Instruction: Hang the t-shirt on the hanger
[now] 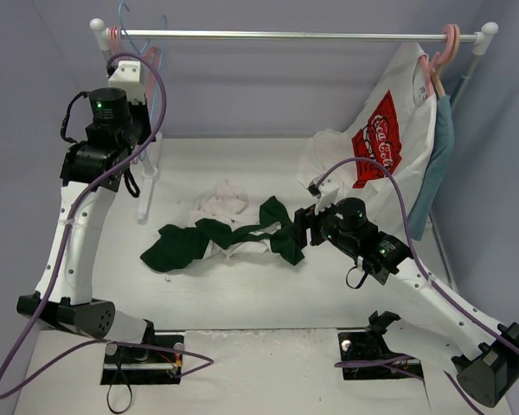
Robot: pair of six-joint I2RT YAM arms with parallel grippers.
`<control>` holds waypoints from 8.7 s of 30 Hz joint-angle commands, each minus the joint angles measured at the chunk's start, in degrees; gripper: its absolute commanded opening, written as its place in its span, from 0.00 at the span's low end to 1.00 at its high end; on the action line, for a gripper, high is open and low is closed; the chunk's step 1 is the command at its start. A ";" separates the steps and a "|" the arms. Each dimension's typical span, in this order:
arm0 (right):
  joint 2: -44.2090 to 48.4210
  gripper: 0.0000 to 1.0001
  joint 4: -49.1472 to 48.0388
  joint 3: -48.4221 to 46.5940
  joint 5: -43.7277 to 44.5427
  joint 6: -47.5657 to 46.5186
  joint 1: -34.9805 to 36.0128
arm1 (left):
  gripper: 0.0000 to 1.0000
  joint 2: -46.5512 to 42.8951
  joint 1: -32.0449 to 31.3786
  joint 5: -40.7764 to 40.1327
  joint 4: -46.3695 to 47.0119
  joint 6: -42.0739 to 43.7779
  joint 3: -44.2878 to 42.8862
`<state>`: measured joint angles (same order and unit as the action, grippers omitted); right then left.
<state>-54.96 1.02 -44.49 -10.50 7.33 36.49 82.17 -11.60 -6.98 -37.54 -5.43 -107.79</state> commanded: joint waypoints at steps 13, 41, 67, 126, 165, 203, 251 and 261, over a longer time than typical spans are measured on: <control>-4.27 0.56 -3.92 -0.69 7.58 5.23 1.12 | 0.00 -19.67 -2.47 8.72 -3.33 -6.78 17.86; -30.82 0.10 -5.42 -5.25 15.50 9.56 1.13 | 0.00 -35.15 -11.34 24.47 -0.27 -10.83 49.42; -27.91 0.45 2.24 -15.10 16.93 14.73 -0.19 | 0.00 -35.94 -15.83 25.70 4.15 -7.67 53.91; -16.50 0.00 2.76 -16.06 1.98 -8.72 -6.52 | 0.00 -27.76 -29.80 29.04 6.60 1.30 48.72; -19.05 0.00 -0.40 -38.30 -16.92 -18.06 1.21 | 0.00 -32.69 -29.89 24.31 54.74 -14.60 64.45; -18.69 0.58 25.18 -37.88 -18.86 -42.31 -16.36 | 0.00 -30.84 -30.24 28.95 76.65 -15.13 79.75; -23.18 0.23 32.38 -36.46 -46.63 -59.72 -16.54 | 0.00 -26.45 -30.24 37.48 68.21 -10.83 69.56; -22.04 0.00 30.54 -35.14 -44.88 -58.31 -15.84 | 0.00 -25.39 -30.24 35.82 65.85 -10.21 67.19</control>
<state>-79.72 34.22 -79.94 -52.34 -54.06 19.22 57.25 -41.32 28.01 22.28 -17.17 -34.96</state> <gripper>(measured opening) 0.092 0.070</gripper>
